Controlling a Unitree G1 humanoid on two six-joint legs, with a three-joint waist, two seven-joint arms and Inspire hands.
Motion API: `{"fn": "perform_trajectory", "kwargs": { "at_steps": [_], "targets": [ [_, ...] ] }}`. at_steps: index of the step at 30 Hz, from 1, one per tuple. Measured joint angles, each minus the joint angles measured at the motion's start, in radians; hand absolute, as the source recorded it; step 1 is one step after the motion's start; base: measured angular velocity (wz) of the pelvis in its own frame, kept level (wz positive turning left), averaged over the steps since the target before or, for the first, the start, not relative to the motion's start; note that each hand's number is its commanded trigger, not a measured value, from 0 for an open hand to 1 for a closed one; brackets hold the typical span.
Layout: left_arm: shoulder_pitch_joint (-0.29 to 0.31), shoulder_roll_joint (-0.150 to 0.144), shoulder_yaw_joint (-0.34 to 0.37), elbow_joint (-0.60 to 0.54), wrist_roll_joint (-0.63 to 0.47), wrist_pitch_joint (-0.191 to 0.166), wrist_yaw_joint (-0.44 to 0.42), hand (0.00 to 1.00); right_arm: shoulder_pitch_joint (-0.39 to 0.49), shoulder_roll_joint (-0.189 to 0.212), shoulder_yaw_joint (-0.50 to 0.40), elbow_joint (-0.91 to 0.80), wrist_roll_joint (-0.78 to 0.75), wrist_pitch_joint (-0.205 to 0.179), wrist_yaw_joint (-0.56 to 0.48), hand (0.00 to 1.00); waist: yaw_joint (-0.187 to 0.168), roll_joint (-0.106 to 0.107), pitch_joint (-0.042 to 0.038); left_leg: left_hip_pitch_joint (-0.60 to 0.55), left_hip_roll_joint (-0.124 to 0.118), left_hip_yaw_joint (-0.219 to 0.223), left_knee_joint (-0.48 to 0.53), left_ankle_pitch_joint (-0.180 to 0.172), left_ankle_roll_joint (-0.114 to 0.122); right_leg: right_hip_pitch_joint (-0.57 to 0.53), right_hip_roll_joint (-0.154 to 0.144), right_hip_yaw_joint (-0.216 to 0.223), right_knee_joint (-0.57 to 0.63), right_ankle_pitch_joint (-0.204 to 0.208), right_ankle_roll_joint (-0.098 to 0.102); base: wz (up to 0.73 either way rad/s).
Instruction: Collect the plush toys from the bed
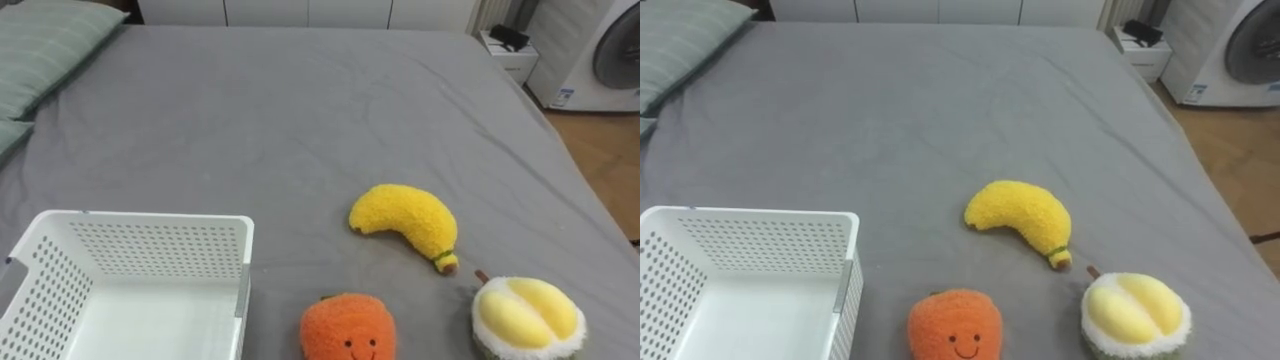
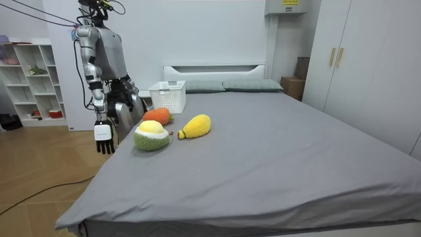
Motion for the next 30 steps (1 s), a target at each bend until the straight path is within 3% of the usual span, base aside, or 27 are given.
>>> {"fn": "perform_trajectory", "kwargs": {
  "at_steps": [8, 16, 22, 27, 30],
  "targets": [
    [0.012, 0.004, 0.113, 0.0, 0.002, -0.026, 0.007, 0.0, 0.014, -0.001, -0.163, 0.013, 0.154, -0.017, -0.06, 0.0, -0.014, -0.02, 0.003, 0.0, 0.0, -0.001, 0.0, 0.0, 0.0, 0.0, 0.0, -0.001, -0.003, 0.001, 0.0, 0.0],
    [0.018, 0.039, 0.157, -0.011, 0.002, -0.048, 0.01, 0.0, 0.02, -0.051, -0.29, -0.105, 0.238, -0.062, -0.144, 0.0, -0.025, -0.025, 0.0011, -0.017, 0.001, 0.003, 0.001, 0.0, 0.0, -0.023, 0.005, 0.003, 0.0, 0.003, -0.001, 0.0],
    [0.02, 0.045, 0.157, 0.001, 0.004, -0.078, 0.033, 0.0, -0.032, -0.104, -0.311, -0.196, 0.246, -0.127, -0.209, 0.0, -0.021, -0.036, 0.002, -0.022, 0.002, 0.014, 0.0, 0.0, 0.0, -0.03, 0.006, 0.007, -0.002, 0.006, -0.001, -0.02],
    [0.022, 0.052, 0.157, 0.006, 0.002, -0.102, 0.045, 0.0, -0.071, -0.12, -0.312, -0.284, 0.235, -0.146, -0.26, 0.0, -0.019, -0.055, -0.0029, -0.038, 0.002, 0.015, 0.001, 0.001, -0.001, -0.044, 0.002, 0.002, -0.002, 0.007, -0.002, 0.0],
    [0.019, 0.055, 0.157, 0.009, 0.003, -0.102, 0.049, 0.0, -0.072, -0.121, -0.312, -0.4, 0.219, -0.159, -0.293, 0.0, -0.019, -0.059, -0.0008, -0.039, 0.001, 0.018, -0.001, 0.001, -0.001, -0.047, 0.005, 0.002, -0.003, 0.007, -0.002, 0.0]
  ]
}}
